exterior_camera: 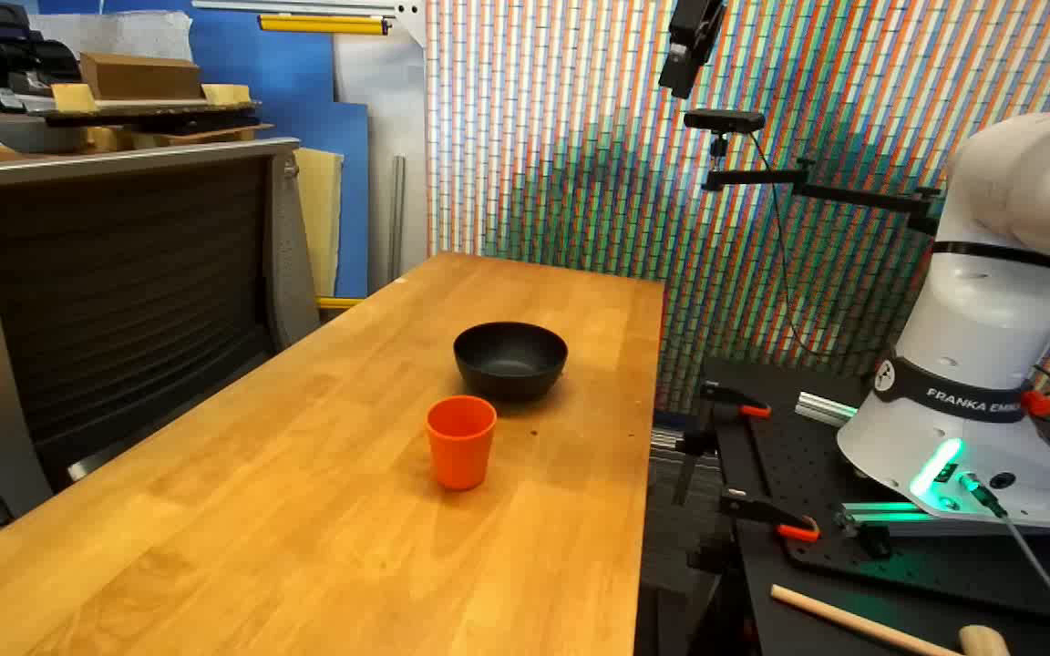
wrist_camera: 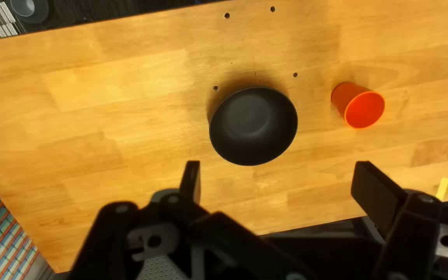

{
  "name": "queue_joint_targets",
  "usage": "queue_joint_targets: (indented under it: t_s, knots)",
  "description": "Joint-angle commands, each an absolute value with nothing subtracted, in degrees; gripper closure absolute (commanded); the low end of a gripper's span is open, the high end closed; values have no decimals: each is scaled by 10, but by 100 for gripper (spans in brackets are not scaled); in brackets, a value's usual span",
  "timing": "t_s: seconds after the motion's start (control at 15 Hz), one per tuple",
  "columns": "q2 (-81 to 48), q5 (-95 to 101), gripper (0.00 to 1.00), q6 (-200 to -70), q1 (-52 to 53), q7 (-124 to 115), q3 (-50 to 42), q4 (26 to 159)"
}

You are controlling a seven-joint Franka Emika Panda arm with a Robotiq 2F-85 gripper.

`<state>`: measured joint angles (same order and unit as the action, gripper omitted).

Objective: Put the orange cup into the black bowl

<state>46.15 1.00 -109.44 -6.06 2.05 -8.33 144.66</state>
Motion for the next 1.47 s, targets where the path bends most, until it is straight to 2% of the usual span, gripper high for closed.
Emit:
queue_joint_targets:
  t_s: [0.0,0.2,0.33,0.87,1.13,1.4]
  knots:
    - [461,8,0,-1094,-64,23,-81,1443]
    - [453,11,0,-1097,-65,19,-77,1441]
    - [415,26,0,-1115,-69,-22,-41,1446]
    - [153,81,0,-1255,-19,-166,129,1401]
    - [7,136,0,-1299,3,-226,144,1351]
    - [-135,177,0,-1324,44,-258,113,1273]
